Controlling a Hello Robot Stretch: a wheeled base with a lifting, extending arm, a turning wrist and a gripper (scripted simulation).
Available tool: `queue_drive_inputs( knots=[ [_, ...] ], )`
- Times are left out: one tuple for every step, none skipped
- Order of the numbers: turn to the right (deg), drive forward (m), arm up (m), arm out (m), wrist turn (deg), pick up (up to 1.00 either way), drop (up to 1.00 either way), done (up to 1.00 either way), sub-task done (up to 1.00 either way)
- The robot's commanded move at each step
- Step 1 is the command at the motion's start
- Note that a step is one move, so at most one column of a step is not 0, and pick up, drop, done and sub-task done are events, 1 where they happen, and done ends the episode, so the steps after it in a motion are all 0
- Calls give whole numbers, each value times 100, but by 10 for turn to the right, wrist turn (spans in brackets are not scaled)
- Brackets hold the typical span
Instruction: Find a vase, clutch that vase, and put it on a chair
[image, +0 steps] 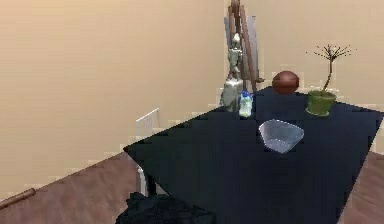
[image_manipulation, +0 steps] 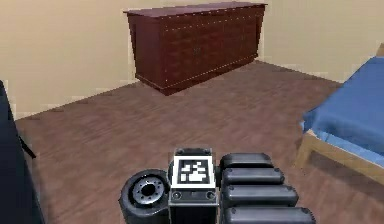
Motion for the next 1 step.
queue_drive_inputs(
  knots=[
    [-450, 0, 0, 0, 0, 0, 0, 0, 0]
  ],
)
